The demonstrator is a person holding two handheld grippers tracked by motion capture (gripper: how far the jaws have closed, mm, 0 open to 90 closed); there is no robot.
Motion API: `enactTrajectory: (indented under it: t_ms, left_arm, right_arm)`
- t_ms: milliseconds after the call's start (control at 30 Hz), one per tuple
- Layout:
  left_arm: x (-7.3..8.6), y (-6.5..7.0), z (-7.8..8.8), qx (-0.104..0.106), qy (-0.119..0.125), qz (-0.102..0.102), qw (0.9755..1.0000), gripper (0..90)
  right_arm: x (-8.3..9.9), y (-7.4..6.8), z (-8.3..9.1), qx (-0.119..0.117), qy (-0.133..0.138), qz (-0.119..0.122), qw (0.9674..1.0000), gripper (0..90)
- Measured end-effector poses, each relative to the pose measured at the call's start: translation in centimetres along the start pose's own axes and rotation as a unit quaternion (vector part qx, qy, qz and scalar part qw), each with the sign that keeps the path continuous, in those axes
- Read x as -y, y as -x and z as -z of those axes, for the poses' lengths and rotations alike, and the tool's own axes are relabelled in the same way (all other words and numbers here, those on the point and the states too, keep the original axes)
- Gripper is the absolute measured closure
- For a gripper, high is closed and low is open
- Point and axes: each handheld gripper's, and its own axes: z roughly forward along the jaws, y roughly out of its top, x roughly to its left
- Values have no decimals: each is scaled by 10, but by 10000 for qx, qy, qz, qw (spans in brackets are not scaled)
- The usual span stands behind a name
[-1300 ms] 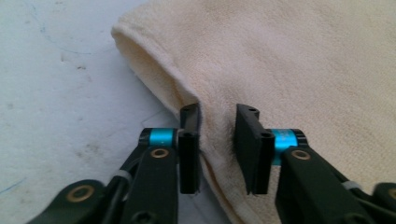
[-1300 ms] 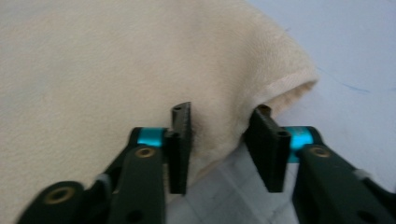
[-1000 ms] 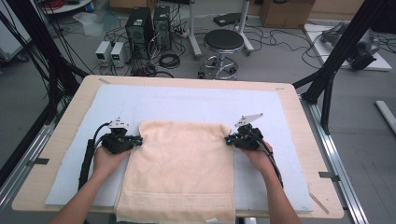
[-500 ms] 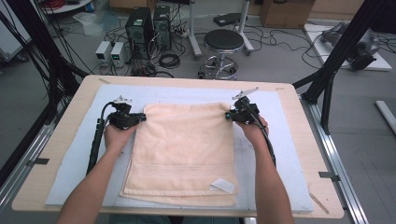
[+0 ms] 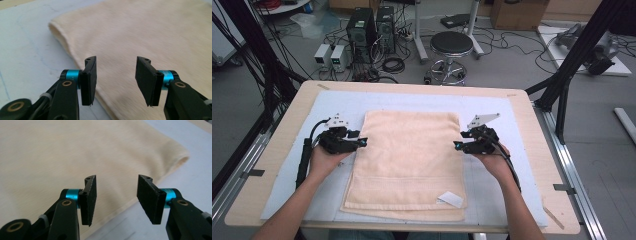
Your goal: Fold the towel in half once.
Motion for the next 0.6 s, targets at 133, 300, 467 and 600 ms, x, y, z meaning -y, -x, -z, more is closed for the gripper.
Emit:
enactTrajectory:
  t_ms: [133,300,467,600]
  left_arm:
    - [12,16,17,108,19,-228,9997,453]
    - [34,36,38,404,171,-347,9984,443]
    - [49,53,49,663,162,-504,9964,438]
    - [62,67,54,894,55,-757,9931,409]
  right_arm:
    - [6,-23,12,-143,91,217,9996,461]
    - [21,-50,26,-315,207,415,9984,450]
    - [40,-78,32,-573,198,653,9960,449]
    - [52,-93,29,-760,72,808,9938,458]
